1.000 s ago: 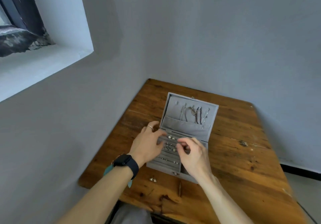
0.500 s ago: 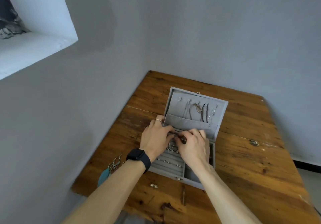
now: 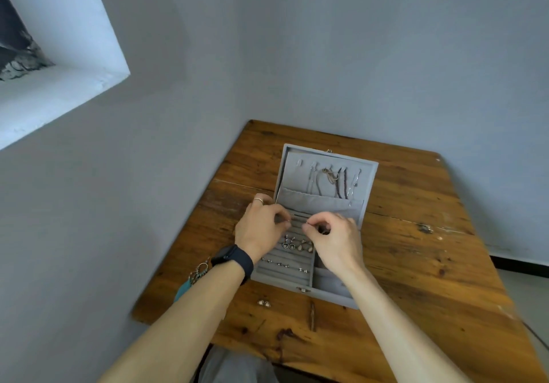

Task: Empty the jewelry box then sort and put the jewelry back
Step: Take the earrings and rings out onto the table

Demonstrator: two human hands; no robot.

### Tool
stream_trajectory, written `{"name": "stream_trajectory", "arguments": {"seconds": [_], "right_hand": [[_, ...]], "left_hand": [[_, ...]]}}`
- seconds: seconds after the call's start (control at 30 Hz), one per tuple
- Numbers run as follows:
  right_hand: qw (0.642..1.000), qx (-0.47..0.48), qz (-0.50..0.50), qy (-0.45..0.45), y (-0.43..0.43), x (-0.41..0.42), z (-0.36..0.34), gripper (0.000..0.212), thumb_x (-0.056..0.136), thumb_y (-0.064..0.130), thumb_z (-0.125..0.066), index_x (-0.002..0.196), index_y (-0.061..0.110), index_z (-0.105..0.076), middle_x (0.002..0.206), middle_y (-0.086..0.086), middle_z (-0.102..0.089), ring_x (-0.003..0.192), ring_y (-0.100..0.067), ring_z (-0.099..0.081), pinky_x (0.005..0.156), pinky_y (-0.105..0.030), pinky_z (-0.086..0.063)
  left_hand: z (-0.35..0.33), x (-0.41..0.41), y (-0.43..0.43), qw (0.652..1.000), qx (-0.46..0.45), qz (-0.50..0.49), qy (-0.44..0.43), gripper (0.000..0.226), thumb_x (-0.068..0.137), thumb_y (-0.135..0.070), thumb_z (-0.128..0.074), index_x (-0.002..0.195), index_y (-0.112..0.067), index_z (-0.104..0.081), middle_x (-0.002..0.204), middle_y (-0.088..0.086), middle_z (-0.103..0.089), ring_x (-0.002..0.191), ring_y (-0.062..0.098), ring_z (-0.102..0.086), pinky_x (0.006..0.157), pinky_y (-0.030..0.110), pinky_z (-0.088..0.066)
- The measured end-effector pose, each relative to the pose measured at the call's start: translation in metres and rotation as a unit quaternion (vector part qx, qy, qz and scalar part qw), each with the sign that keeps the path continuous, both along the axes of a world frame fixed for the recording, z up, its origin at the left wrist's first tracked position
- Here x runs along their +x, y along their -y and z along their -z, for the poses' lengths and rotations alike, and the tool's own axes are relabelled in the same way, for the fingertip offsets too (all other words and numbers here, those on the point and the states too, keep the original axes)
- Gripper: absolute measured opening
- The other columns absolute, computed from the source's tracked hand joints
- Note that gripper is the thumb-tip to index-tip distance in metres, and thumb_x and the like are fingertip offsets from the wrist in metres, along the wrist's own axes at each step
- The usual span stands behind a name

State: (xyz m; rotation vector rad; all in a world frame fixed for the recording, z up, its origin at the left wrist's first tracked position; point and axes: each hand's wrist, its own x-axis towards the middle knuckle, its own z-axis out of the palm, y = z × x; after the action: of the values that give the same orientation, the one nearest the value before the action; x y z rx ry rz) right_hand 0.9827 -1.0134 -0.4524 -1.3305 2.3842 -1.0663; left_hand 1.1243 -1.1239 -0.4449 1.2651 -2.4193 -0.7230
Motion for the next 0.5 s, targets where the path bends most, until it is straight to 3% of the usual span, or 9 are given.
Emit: {"name": "stream_trajectory", "arguments": {"seconds": [0.1, 0.2, 0.33, 0.5], "right_hand": [[0.993, -0.035, -0.005, 0.112, -0.028, 0.006, -0.016, 0.004, 0.088, 0.030, -0.074, 0.089, 0.032, -0.071, 0.085, 0.022, -0.069, 0.086, 0.016, -0.058, 0.066, 0.000, -0.040], [0.987, -0.056, -0.019, 0.151, -0.064, 0.019, -0.019, 0.006, 0.088, 0.029, -0.075, 0.088, 0.034, -0.071, 0.086, 0.025, -0.070, 0.089, 0.013, -0.060, 0.070, -0.001, -0.041], [0.983, -0.059, -0.031, 0.169, -0.108, 0.045, 0.001, 0.012, 0.091, 0.030, -0.071, 0.102, 0.036, -0.070, 0.095, 0.026, -0.071, 0.094, 0.011, -0.062, 0.075, -0.004, -0.044], [0.986, -0.024, -0.053, 0.158, -0.130, 0.073, 0.032, 0.016, 0.093, 0.029, -0.069, 0.107, 0.035, -0.073, 0.098, 0.024, -0.071, 0.097, 0.011, -0.062, 0.079, -0.004, -0.045]], "left_hand": [[-0.013, 0.015, 0.001, 0.999, 0.014, -0.004, -0.051, 0.008, 0.090, -0.039, -0.071, 0.098, -0.039, -0.069, 0.121, -0.010, -0.051, 0.111, 0.011, -0.055, 0.089, 0.036, -0.053], [-0.020, 0.037, -0.009, 0.994, 0.034, 0.020, -0.103, 0.010, 0.092, -0.036, -0.070, 0.101, -0.036, -0.068, 0.107, -0.016, -0.066, 0.099, -0.001, -0.061, 0.087, 0.027, -0.055], [-0.017, 0.066, -0.045, 0.990, 0.062, 0.059, -0.116, 0.012, 0.092, -0.031, -0.071, 0.102, -0.036, -0.069, 0.094, -0.022, -0.070, 0.093, -0.011, -0.062, 0.080, 0.008, -0.049], [-0.002, 0.083, -0.090, 0.992, 0.025, 0.112, -0.046, 0.016, 0.091, -0.036, -0.072, 0.106, -0.036, -0.073, 0.093, -0.024, -0.069, 0.092, -0.010, -0.063, 0.080, 0.008, -0.049]]}}
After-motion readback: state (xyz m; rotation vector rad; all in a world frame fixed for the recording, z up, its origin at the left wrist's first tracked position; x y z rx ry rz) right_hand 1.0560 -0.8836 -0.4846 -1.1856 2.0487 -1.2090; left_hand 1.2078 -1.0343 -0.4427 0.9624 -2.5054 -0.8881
